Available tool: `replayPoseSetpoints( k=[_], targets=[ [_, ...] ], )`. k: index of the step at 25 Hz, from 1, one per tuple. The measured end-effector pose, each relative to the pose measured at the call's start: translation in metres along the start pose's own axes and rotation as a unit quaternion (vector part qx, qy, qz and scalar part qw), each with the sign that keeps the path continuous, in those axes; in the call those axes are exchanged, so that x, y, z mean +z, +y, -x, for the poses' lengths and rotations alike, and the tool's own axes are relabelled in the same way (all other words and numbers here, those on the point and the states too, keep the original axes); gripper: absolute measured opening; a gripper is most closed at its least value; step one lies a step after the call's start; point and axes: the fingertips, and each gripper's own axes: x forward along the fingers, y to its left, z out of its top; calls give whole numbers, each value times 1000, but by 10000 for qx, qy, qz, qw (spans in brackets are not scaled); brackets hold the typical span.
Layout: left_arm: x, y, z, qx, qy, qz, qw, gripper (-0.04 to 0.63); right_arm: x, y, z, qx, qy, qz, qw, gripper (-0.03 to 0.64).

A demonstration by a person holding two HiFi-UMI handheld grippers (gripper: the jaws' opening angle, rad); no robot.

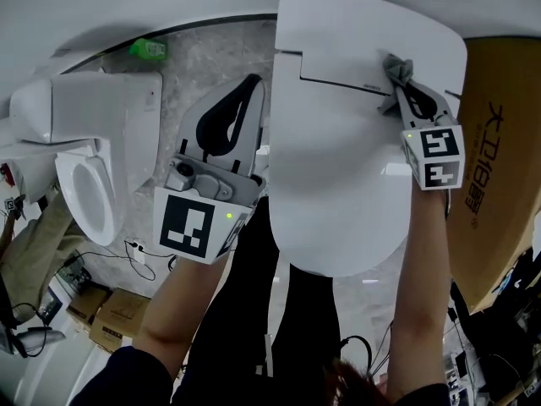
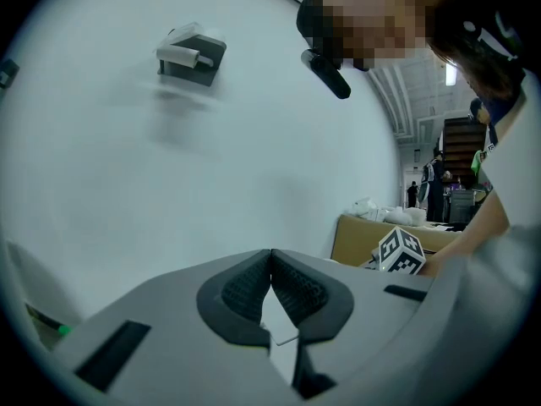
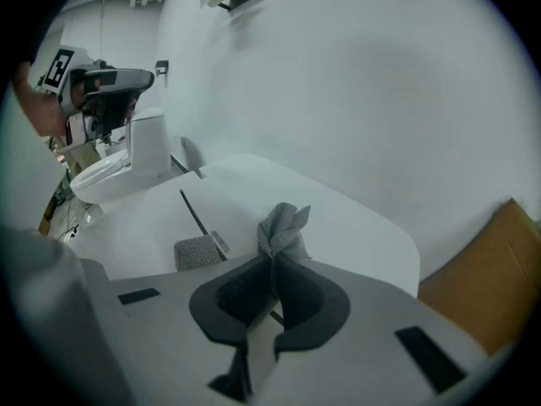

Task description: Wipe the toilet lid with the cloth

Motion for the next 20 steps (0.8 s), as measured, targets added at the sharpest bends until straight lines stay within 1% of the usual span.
replayPoseSetpoints(
  k=[5, 11, 15, 18, 20],
  targets=[
    [-1, -3, -3, -38, 8, 5, 10000, 20, -43, -50, 23, -496, 363, -170, 9980, 37],
    [-1, -2, -2, -57, 1, 12, 10000, 20, -87, -96, 51, -1051, 723, -499, 9906, 37],
    [1, 0, 0, -40, -14, -1, 10000, 20, -105, -104, 64, -1254, 862, -767, 9854, 37],
    [1, 5, 1, 7, -29, 6, 10000, 20, -103, -96, 63, -1283, 875, -745, 9851, 35],
    [0, 8, 2, 52, -43, 25, 10000, 20, -94, -81, 58, -1189, 811, -680, 9873, 35]
  ],
)
